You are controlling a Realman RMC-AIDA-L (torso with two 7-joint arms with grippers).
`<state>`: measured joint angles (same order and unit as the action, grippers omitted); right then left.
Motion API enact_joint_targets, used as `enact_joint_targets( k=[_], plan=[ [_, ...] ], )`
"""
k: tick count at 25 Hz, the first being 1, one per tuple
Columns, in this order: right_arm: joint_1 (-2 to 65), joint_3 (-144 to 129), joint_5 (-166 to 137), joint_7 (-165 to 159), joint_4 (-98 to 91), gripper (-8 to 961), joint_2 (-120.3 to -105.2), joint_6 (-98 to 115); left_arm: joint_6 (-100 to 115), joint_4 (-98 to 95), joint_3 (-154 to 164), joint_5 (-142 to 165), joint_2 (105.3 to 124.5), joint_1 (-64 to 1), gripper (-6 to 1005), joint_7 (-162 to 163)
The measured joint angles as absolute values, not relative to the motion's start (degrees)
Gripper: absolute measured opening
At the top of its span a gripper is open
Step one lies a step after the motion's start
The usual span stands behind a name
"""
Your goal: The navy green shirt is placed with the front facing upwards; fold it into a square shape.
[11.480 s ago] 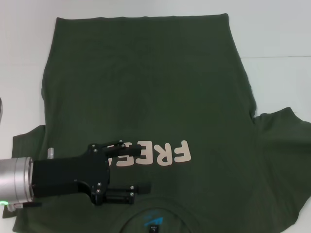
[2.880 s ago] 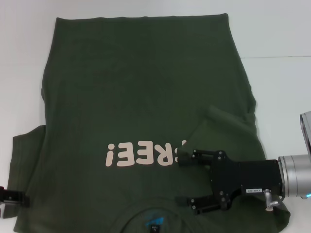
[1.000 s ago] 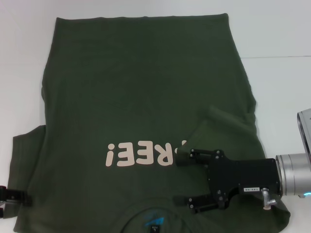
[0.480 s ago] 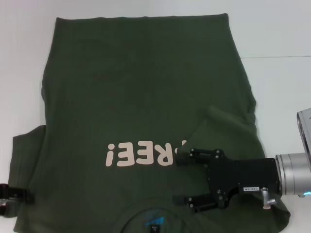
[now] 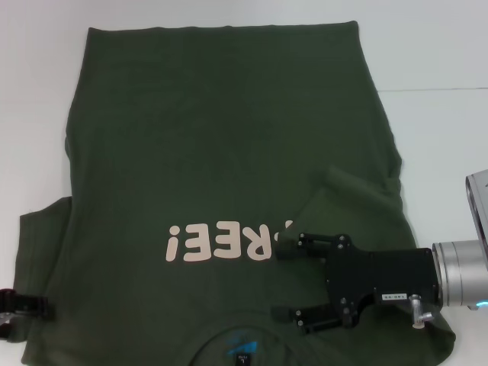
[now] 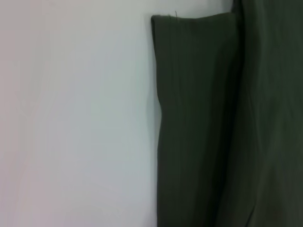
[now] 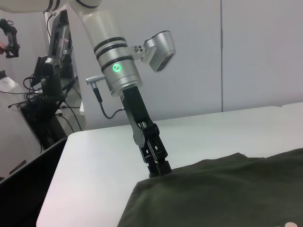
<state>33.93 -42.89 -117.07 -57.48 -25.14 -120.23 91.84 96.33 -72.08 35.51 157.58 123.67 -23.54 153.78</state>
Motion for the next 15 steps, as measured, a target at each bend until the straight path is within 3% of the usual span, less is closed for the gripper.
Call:
enact_joint_targets(
  k=[15],
  plan=[
    [33.9,-42.9,-117.1,-57.5,-25.1,927,-120.23,91.8,95.8,-72.2,35.3,158.2,123.40,-23.6,872,154.0]
  ],
)
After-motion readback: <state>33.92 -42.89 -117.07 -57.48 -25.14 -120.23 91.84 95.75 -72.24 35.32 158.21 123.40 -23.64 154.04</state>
